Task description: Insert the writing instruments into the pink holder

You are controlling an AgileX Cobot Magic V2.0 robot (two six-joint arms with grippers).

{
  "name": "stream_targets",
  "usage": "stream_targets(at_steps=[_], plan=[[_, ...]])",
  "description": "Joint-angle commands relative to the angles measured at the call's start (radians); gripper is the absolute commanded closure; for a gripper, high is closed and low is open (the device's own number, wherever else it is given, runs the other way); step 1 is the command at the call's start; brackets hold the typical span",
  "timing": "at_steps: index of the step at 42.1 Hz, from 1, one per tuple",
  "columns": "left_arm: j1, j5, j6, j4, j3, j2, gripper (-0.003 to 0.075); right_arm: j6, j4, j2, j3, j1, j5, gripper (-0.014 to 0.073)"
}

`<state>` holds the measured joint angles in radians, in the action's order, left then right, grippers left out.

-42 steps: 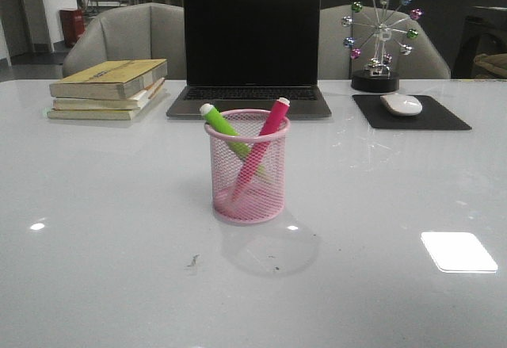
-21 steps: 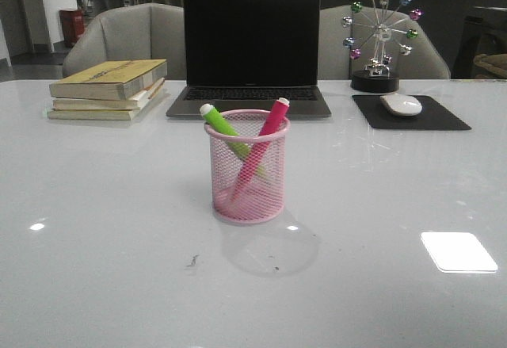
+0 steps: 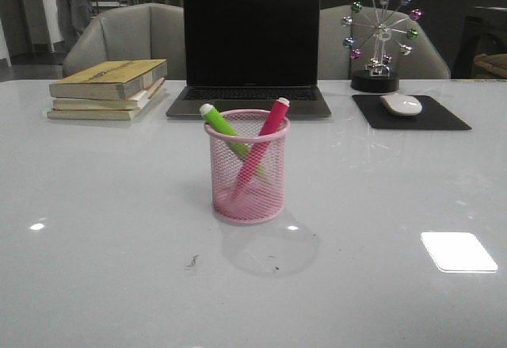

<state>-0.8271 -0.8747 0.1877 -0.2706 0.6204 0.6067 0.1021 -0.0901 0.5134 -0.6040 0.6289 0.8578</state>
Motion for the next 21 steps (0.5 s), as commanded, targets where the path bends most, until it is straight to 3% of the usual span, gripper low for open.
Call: stream_targets(at_steps=[1,3,9,21], plan=[[-0.007,0.069,0.010,-0.017,0.026,0.001,0.0589,0.001,-0.019,0.000,-0.027,-0.005,-0.077,0.0338],[-0.007,0.069,0.033,-0.022,0.026,0.001,0.0633,0.001,-0.019,0.000,-0.027,-0.005,-0.078,0.0403],[-0.007,0.065,0.091,-0.045,0.026,0.001,0.0625,0.001,-0.019,0.000,-0.027,-0.005,-0.081,0.0545],[-0.007,0.058,0.111,-0.096,0.026,0.001,0.0627,0.001,-0.021,0.000,-0.027,-0.005,-0.059,0.0538]])
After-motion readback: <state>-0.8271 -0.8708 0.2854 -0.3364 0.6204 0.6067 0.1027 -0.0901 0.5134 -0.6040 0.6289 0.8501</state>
